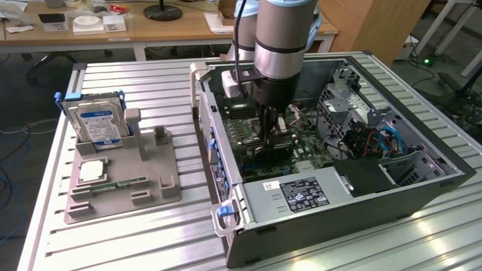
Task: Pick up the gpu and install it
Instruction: 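Insert the gpu into the slot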
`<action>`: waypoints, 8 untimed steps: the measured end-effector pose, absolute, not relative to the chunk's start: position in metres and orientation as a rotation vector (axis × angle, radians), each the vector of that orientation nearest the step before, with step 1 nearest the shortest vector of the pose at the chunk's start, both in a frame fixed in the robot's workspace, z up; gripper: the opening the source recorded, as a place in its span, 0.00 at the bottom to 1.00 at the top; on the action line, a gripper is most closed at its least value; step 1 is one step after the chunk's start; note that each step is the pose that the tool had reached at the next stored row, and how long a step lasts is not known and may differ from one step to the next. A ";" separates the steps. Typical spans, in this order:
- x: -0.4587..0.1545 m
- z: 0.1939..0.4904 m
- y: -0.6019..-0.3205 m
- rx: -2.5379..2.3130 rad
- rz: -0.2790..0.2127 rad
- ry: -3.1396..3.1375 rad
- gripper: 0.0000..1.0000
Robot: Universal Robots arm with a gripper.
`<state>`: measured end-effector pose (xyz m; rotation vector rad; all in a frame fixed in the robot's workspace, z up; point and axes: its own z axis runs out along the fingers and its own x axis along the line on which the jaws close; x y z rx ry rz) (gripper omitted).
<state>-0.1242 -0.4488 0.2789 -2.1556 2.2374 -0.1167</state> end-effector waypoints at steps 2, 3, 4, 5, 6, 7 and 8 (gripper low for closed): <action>-0.124 0.281 -0.449 -2.155 -0.117 2.237 0.37; -0.124 0.282 -0.449 -2.155 -0.117 2.237 0.37; -0.124 0.282 -0.449 -2.155 -0.117 2.237 0.37; -0.124 0.282 -0.449 -2.155 -0.117 2.237 0.37; -0.124 0.282 -0.449 -2.155 -0.117 2.237 0.35; -0.124 0.282 -0.449 -2.155 -0.117 2.237 0.29; -0.124 0.282 -0.449 -2.155 -0.117 2.237 0.22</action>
